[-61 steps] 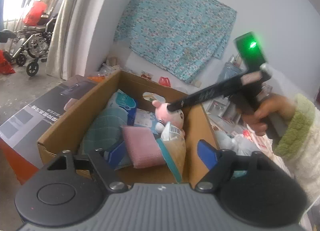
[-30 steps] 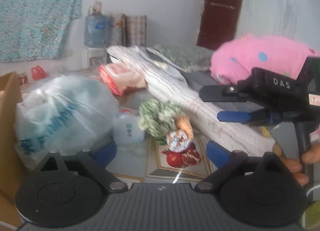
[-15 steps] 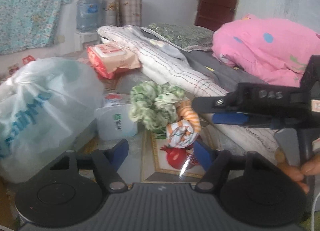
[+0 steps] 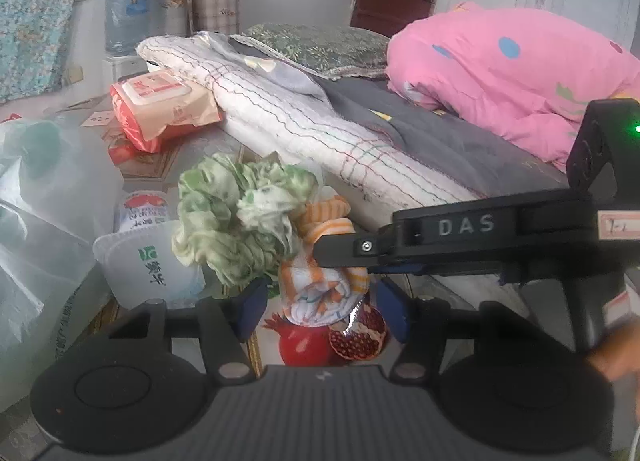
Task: Organize soft objects
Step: 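Grasp the orange-and-white striped cloth with the right tool, then carry the striped cloth into the cardboard box and open the right tool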
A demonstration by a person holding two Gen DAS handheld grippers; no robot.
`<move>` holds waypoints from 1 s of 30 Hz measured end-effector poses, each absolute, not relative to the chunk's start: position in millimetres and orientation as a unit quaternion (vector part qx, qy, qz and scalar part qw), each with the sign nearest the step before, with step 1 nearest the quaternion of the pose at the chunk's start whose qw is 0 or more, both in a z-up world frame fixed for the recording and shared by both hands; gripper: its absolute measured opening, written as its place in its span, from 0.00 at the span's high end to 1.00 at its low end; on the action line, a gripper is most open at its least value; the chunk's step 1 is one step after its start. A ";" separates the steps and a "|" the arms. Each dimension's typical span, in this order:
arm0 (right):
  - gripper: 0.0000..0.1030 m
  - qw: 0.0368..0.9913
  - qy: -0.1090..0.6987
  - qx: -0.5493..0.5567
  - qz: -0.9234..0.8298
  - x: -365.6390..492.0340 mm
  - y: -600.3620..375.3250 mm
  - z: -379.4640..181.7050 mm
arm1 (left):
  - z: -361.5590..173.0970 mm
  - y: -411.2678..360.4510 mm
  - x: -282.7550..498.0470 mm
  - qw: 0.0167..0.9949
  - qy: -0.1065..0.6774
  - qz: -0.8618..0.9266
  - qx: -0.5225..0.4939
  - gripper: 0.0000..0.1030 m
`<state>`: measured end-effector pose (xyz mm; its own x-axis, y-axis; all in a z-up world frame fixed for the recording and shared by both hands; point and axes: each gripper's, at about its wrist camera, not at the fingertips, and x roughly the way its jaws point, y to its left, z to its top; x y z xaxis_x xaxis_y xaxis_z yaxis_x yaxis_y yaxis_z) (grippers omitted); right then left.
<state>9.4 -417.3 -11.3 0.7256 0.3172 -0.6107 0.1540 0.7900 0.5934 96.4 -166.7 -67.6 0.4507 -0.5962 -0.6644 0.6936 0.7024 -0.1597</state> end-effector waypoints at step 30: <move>0.57 0.836 0.354 0.415 0.062 -12.9 -428.4 -8.8 | -66.7 -168.8 87.9 0.835 0.369 -0.404 0.055 0.54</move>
<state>-12.9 -428.4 -8.8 0.7414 0.3980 -0.5403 0.1904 0.6473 0.7381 87.9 -168.8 -66.7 0.4012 -0.6341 -0.6610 0.7156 0.6674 -0.2059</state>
